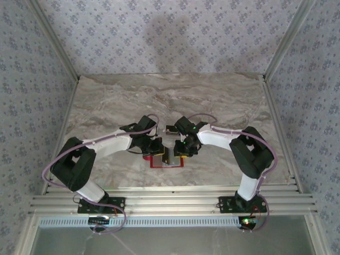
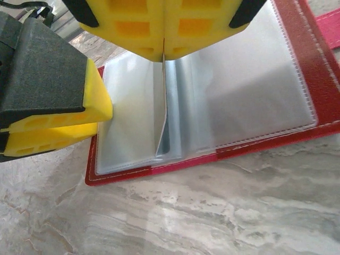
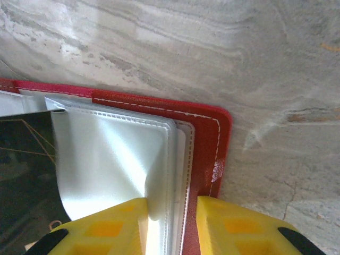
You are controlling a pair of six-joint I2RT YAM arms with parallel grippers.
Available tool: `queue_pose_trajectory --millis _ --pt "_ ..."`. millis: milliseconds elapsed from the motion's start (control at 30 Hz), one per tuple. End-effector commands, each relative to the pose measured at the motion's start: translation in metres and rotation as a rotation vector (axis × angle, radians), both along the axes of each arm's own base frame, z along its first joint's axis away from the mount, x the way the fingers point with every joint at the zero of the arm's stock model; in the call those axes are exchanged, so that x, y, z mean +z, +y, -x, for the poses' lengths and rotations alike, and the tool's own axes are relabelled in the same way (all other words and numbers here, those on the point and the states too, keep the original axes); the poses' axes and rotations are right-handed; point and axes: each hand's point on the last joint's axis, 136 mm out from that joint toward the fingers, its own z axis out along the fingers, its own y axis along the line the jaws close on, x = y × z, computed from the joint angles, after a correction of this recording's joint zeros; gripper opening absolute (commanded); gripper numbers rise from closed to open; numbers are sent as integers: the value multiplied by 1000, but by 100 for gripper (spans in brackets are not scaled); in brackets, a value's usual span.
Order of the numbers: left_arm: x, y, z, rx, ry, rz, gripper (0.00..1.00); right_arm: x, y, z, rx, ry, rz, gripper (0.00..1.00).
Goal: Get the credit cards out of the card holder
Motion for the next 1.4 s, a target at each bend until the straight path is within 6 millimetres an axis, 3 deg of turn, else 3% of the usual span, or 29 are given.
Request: queue_pose_trajectory --millis 0,233,400,567,833,1100,1367 --pt "5 15 5 -30 -17 -57 2 -4 -7 4 11 10 27 30" --pt "28 23 -2 -180 -101 -152 0 23 -1 -2 3 -30 -35 30" --pt "41 27 -15 -349 -201 -269 0 51 -11 -10 -20 -76 -63 31" --pt "61 19 -42 -547 -336 -353 0 65 -40 -16 -48 -94 -41 31" --pt "88 -14 -70 -978 -547 -360 0 78 -83 -24 -117 -121 -23 31" --pt "87 -37 -94 -1322 -651 -365 0 86 -110 -22 -172 -139 -30 31" --pt "80 -53 -116 -1465 -671 -372 0 83 -120 -14 -195 -132 -41 31"
